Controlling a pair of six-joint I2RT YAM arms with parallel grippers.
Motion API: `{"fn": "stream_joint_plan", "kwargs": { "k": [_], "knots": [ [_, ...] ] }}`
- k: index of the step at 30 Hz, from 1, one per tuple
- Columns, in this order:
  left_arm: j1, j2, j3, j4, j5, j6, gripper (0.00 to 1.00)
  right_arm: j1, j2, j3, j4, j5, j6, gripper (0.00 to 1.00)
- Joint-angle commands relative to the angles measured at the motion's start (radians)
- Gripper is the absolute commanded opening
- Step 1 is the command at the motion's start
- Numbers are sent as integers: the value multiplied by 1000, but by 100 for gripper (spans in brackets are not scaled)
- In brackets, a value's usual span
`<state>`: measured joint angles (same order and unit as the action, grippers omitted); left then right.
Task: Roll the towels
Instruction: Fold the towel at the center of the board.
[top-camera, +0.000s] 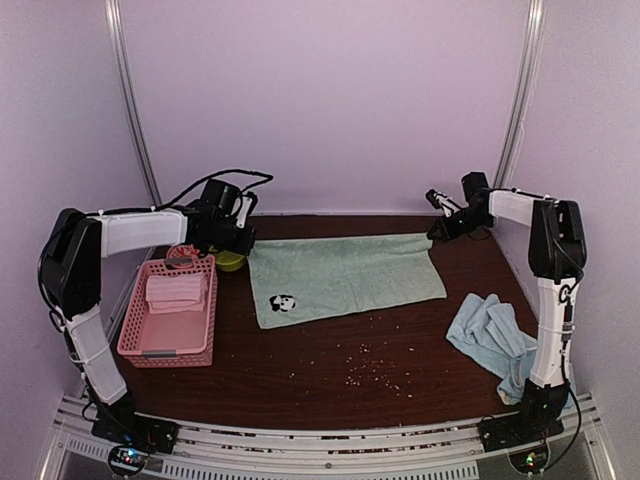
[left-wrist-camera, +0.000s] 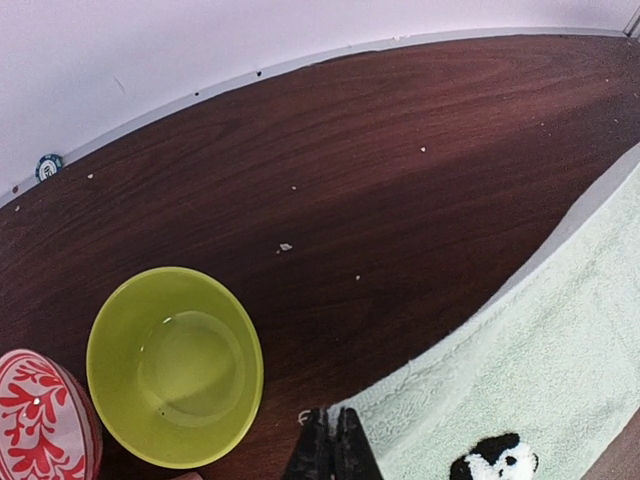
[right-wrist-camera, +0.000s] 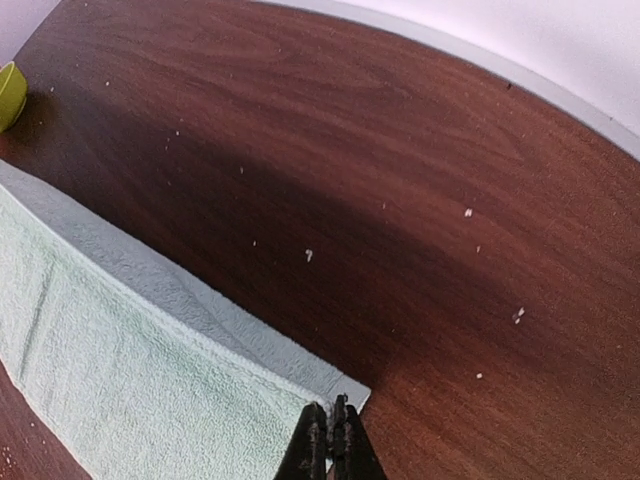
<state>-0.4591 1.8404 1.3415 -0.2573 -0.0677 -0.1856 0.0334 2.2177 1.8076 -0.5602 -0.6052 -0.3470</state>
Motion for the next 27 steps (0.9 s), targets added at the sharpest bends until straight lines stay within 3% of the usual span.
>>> {"fn": "stream_joint_plan", "kwargs": {
  "k": [1, 11, 27],
  "knots": [
    [21, -17, -14, -16, -9, 13, 0, -15, -73, -54, -13, 50, -43, 0],
    [20, -32, -84, -56, 144, 10, 0, -22, -117, -175, -5, 29, -91, 0],
    [20, -39, -132, -126, 235, 27, 0, -31, -209, -334, 6, 2, -168, 0]
  ]
}}
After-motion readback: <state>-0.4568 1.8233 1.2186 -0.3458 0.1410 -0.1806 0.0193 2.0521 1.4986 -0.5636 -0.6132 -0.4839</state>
